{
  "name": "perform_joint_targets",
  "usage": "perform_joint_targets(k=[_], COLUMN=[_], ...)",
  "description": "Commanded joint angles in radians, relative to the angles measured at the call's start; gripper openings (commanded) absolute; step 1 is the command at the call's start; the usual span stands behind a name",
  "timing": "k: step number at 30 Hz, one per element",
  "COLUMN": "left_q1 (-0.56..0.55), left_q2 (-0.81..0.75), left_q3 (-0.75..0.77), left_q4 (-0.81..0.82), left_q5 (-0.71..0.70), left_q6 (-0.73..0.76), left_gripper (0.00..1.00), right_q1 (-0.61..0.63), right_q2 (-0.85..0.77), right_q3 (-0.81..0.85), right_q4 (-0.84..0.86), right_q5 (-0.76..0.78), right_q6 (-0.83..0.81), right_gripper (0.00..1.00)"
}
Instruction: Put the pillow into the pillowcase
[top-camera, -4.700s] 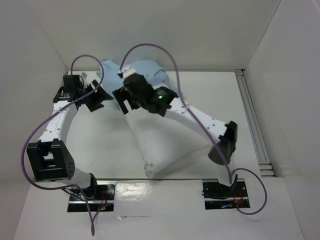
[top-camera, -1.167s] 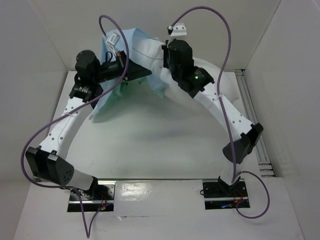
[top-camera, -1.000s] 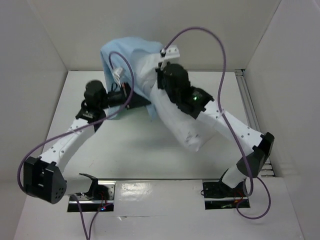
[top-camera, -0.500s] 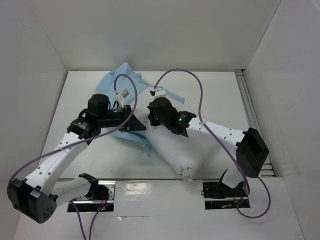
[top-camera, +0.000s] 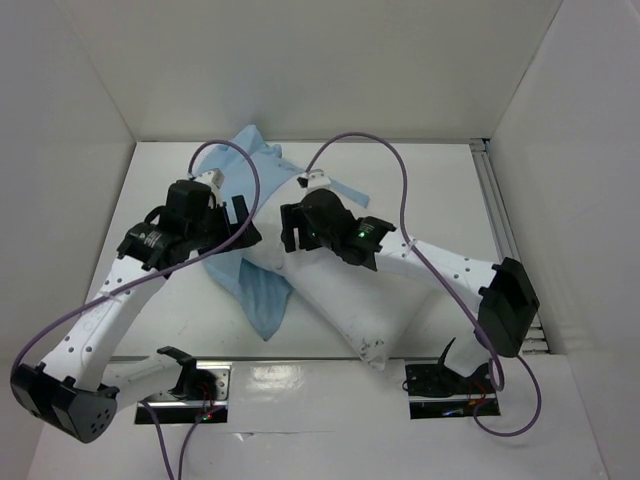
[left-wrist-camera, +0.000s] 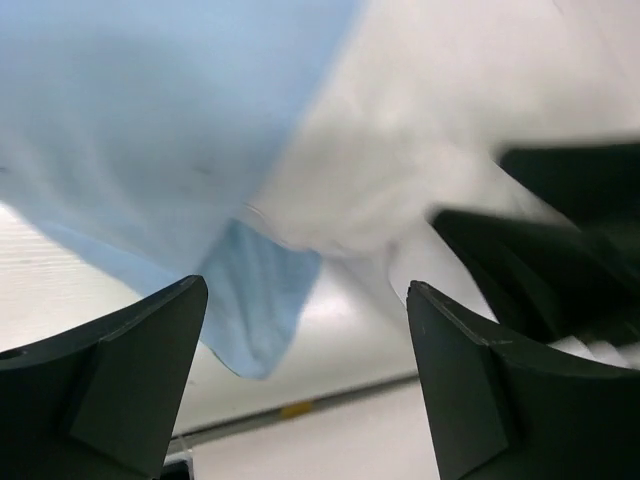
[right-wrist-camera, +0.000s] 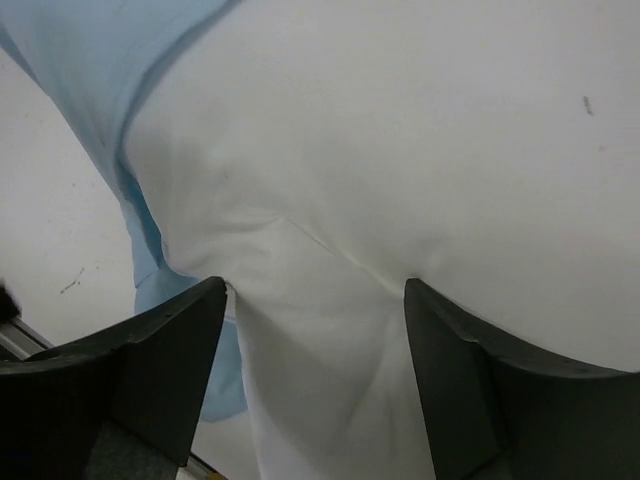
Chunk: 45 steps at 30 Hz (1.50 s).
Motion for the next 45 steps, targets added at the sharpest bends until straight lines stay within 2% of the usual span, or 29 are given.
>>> perform_joint_targets(k=[1,3,7,10,13,16,17,18,19,20,22,26,27,30,31,33,34,36,37,38,39,40,42,45], left_q1=[-0.002,-0.002,-0.013,-0.039,-0.048,-0.048,-0.048,-0.048,-0.048,-0.048,-0.048,-0.048,-0.048,-0.057,-0.083,-0.112,-0.128,-0.177,-0.206,-0.218,-0.218,-0.228,-0.228,-0.228], left_q2=[0.019,0.065,0.165,0.246,0.329,0.369,0.379,0.379,0.379,0.379,0.379,0.379,0.379,0.379,0.368,0.368,0.368,0.403,0.415,0.426,0.437,0.452,0.466,0.500], left_q3=[0.054,0.054,0.099,0.142,0.198,0.250,0.259,0.259,0.268,0.268,0.268,0.279,0.294,0.319,0.330,0.342,0.362,0.388,0.418,0.438,0.483,0.512,0.584,0.766], left_q4=[-0.011,0.008,0.050,0.068,0.068,0.039,0.039,0.039,0.039,0.039,0.039,0.018,0.007,-0.011,-0.011,-0.002,-0.002,-0.002,0.008,0.018,0.028,0.051,0.061,0.001], left_q5=[-0.338,-0.395,-0.407,-0.481,-0.531,-0.602,-0.611,-0.611,-0.611,-0.611,-0.611,-0.573,-0.538,-0.431,-0.342,-0.254,-0.170,-0.090,-0.022,0.010,0.080,0.118,0.180,0.151], left_q6=[-0.049,-0.040,-0.005,0.018,0.047,0.069,0.081,0.081,0.090,0.090,0.101,0.101,0.101,0.115,0.115,0.115,0.115,0.115,0.106,0.096,0.096,0.087,0.087,0.087], left_gripper=[0.94,0.94,0.91,0.87,0.83,0.72,0.63,0.59,0.48,0.47,0.29,0.03,0.00,0.00,0.00,0.00,0.00,0.00,0.00,0.00,0.00,0.00,0.00,0.00], right_q1=[0.005,0.005,-0.044,-0.122,-0.226,-0.308,-0.337,-0.351,-0.374,-0.374,-0.397,-0.397,-0.397,-0.397,-0.397,-0.385,-0.368,-0.357,-0.357,-0.374,-0.392,-0.401,-0.415,-0.466], right_q2=[-0.082,-0.141,-0.254,-0.355,-0.441,-0.527,-0.547,-0.584,-0.598,-0.610,-0.631,-0.650,-0.650,-0.641,-0.623,-0.593,-0.573,-0.483,-0.399,-0.356,-0.316,-0.259,-0.247,-0.228], right_q3=[0.049,0.049,0.000,-0.075,-0.147,-0.223,-0.244,-0.287,-0.307,-0.328,-0.380,-0.456,-0.471,-0.545,-0.587,-0.624,-0.652,-0.652,-0.585,-0.527,-0.461,-0.310,-0.177,0.016], right_q4=[-0.130,-0.204,-0.346,-0.425,-0.480,-0.500,-0.500,-0.500,-0.500,-0.500,-0.491,-0.436,-0.420,-0.316,-0.232,-0.131,-0.062,0.142,0.217,0.218,0.218,0.172,0.160,0.120], right_q5=[0.107,0.196,0.292,0.302,0.224,0.139,0.116,0.093,0.046,0.021,-0.046,-0.132,-0.152,-0.249,-0.295,-0.329,-0.345,-0.388,-0.405,-0.415,-0.415,-0.404,-0.389,-0.366], right_q6=[0.017,0.061,0.194,0.280,0.336,0.379,0.388,0.403,0.412,0.413,0.443,0.483,0.497,0.506,0.517,0.531,0.541,0.541,0.500,0.473,0.403,0.365,0.305,0.224], right_gripper=[0.81,0.86,0.89,0.89,0.89,0.89,0.89,0.89,0.90,0.90,0.90,0.90,0.90,0.91,0.91,0.90,0.86,0.54,0.38,0.04,0.00,0.00,0.00,0.00])
